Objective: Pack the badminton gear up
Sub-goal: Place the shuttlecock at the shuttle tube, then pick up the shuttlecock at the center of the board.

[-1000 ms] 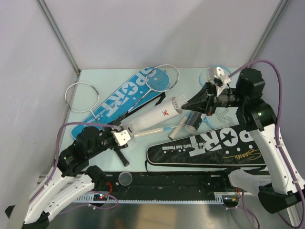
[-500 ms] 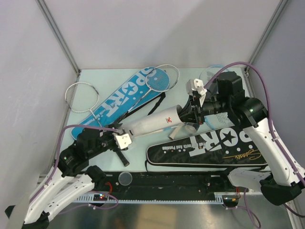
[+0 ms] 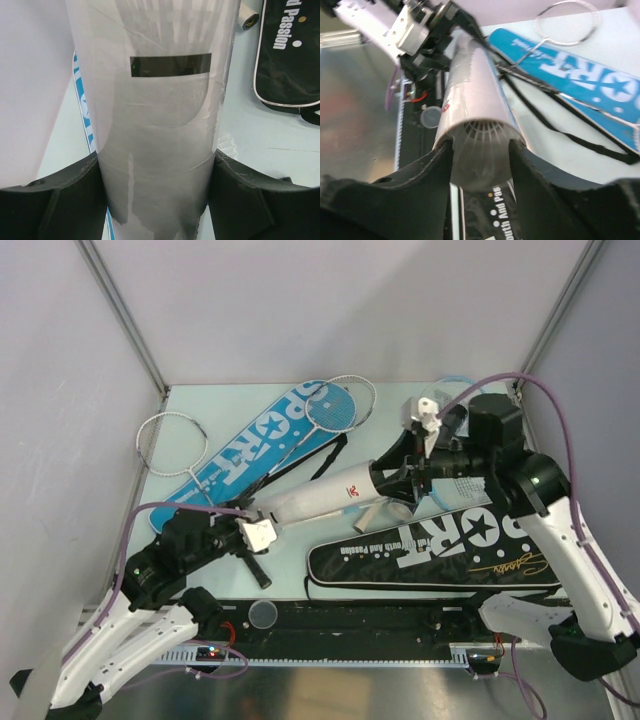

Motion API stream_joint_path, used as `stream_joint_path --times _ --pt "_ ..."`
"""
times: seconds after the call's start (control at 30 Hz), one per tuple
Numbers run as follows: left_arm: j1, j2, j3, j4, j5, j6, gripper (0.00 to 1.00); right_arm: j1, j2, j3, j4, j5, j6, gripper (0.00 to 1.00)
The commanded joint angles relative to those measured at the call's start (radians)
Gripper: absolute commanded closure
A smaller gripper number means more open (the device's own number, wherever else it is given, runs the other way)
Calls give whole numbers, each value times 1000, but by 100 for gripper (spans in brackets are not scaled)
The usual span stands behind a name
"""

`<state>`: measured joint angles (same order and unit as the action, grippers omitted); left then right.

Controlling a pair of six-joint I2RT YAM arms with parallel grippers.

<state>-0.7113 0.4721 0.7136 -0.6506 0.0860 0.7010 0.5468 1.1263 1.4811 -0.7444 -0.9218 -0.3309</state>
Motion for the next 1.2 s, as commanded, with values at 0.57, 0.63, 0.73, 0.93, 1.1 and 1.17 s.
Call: stream_joint_path --times 0.57,0.63,0.73,0.93,1.1,1.17 --pt "73 67 49 248 -501 -329 45 139 -178 -381 672 727 603 39" --pt "91 51 50 266 -545 -349 45 198 -145 -418 706 816 661 39" --pt "105 9 60 290 -587 -385 44 294 -62 -475 795 867 745 40" --pt "109 -96 75 317 -567 -421 44 478 184 -518 1015 889 517 40" --pt "108 -196 77 313 -516 -443 44 545 375 -518 1188 848 134 41" --pt "108 -231 75 311 -501 -460 44 548 441 -511 1234 823 53 42"
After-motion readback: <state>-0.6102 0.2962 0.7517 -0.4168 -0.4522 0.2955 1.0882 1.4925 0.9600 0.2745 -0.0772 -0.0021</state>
